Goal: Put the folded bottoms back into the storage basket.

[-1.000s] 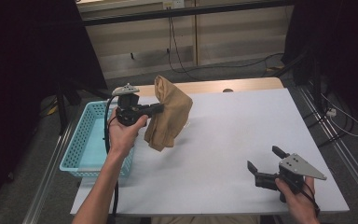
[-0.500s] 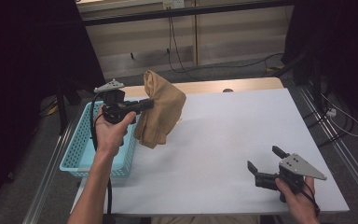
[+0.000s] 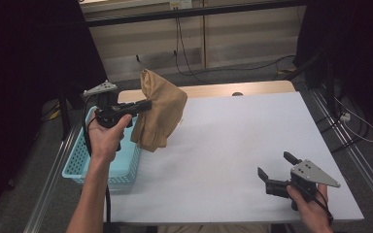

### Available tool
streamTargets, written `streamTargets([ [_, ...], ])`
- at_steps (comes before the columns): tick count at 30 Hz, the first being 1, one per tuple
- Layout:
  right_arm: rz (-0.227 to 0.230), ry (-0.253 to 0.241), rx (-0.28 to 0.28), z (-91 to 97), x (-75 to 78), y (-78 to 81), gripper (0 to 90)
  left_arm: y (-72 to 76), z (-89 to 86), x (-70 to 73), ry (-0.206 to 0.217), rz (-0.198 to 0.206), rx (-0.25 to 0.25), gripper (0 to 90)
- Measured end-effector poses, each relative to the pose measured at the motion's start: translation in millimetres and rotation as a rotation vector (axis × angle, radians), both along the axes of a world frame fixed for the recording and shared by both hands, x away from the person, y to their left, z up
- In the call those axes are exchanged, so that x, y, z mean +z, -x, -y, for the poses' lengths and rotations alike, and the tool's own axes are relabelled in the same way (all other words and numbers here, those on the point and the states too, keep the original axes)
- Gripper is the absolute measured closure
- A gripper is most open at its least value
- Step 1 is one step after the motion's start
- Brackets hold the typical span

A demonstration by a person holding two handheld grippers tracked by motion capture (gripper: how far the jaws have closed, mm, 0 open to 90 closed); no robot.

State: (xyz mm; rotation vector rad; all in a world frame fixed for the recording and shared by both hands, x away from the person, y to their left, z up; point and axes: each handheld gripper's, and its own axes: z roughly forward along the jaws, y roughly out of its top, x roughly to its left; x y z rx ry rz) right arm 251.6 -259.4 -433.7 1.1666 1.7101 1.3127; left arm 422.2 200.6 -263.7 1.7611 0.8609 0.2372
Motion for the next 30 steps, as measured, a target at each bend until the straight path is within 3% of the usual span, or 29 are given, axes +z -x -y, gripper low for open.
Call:
streamTargets([
  [30,-0.002,0.009,0.005,0.0,-0.1,0.1,1.4,8.9,-49.8,17.0,0.064,0.006,0.097,86.7],
])
